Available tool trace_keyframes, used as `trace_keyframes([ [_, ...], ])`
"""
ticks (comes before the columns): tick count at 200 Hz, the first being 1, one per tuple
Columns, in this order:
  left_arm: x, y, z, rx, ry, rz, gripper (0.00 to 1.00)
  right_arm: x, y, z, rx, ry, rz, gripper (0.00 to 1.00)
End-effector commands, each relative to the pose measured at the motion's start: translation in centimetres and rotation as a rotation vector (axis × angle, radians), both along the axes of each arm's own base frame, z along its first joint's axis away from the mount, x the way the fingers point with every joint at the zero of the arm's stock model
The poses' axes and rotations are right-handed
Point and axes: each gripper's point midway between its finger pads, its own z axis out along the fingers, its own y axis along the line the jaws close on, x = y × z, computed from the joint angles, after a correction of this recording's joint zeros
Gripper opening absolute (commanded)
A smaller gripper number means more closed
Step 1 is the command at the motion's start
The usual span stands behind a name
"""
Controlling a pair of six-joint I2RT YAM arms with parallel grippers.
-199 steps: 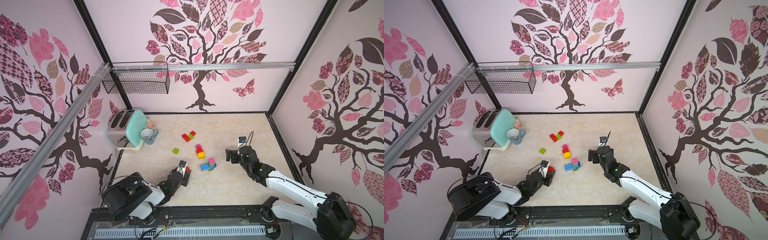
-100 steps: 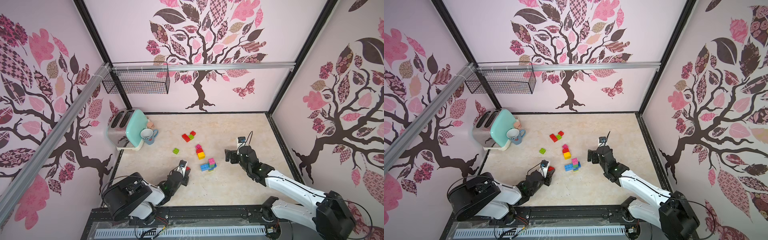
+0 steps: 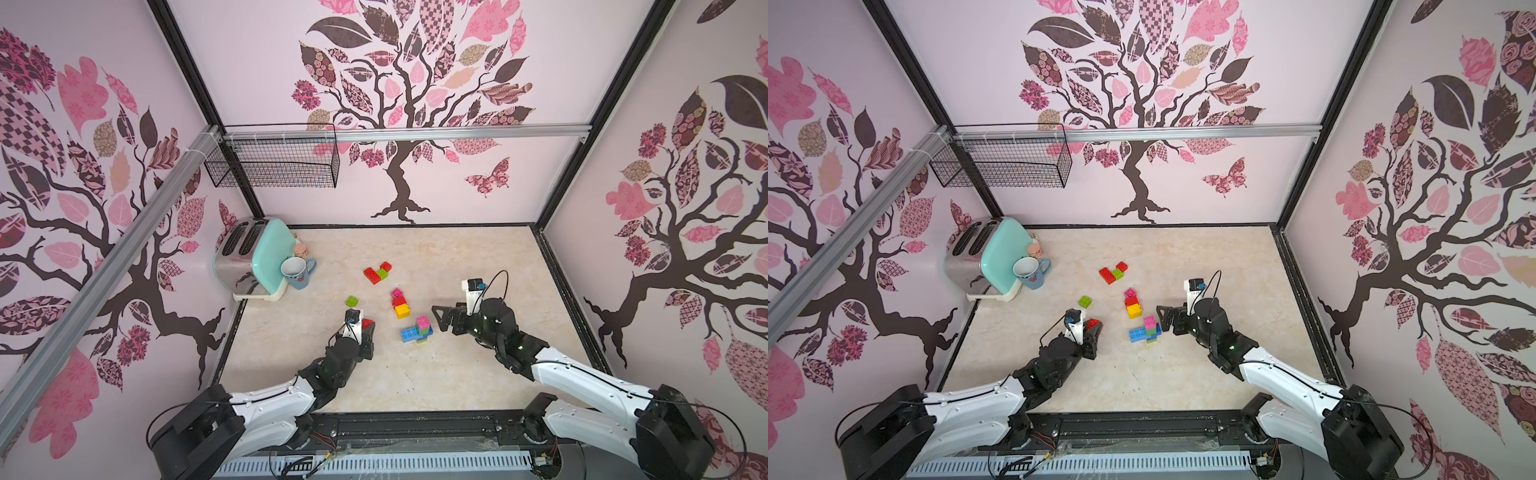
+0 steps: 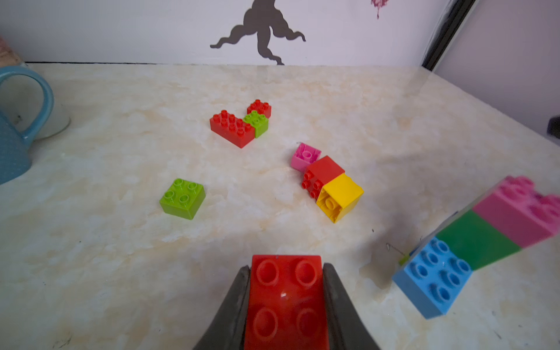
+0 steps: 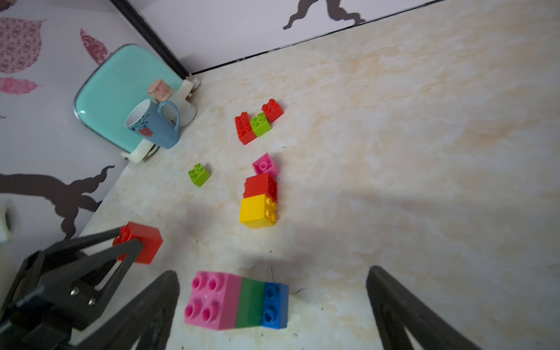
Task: Assemble the number 4 with lego
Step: Pick up the lego brick from the center of the board, then assemble the lego brick with the lego brick.
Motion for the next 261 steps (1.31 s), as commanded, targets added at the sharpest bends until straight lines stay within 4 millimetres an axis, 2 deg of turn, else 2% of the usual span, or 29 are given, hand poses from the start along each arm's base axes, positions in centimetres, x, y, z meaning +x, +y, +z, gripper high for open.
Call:
trace_keyframes([
  [1, 0.4, 0.7, 1.2, -0.004, 0.036, 0.065, 0.0, -0.9, 2.6, 0.4, -0.022, -0.052, 0.08, 1.0],
  [27, 0.5, 0.7, 2.7, -0.05, 0.033, 0.077, 0.0, -0.5, 4.0, -1.5, -0.079, 0.008, 0.097, 0.93],
  [61, 0.7, 1.1, 3.4, -0.087, 0.044, 0.122, 0.0, -0.7, 5.1, -2.9, -0.233, -0.069, 0.092, 0.82],
  [83, 0.6, 0.8, 3.3, -0.071, 0.063, 0.11, 0.0, 0.2, 4.1, -3.9, -0.296, -0.055, 0.007, 0.69],
  [101, 0.8, 0.7, 3.6, -0.08, 0.067, 0.116, 0.0, 0.3, 3.9, -4.3, -0.321, -0.074, 0.012, 0.65],
  [128, 0.6, 0.4, 3.4, -0.07, 0.094, 0.102, 0.0, 0.1, 4.6, -5.2, -0.372, -0.08, 0.074, 0.57],
  [172, 0.6, 0.5, 3.2, -0.072, 0.101, 0.108, 0.0, -0.4, 6.0, -5.3, -0.362, -0.088, 0.156, 0.49],
  [206, 0.5, -0.7, 3.2, -0.025, 0.101, 0.034, 0.0, -0.8, 6.4, -5.7, -0.386, -0.109, 0.212, 0.38],
  [237, 0.5, -1.2, 4.0, -0.008, 0.063, -0.009, 0.0, -1.0, 6.9, -6.3, -0.406, -0.127, 0.254, 0.27],
  [261, 0.7, -1.2, 5.2, -0.016, 0.013, -0.026, 0.0, 0.0, 7.8, -5.9, -0.431, -0.178, 0.261, 0.23],
])
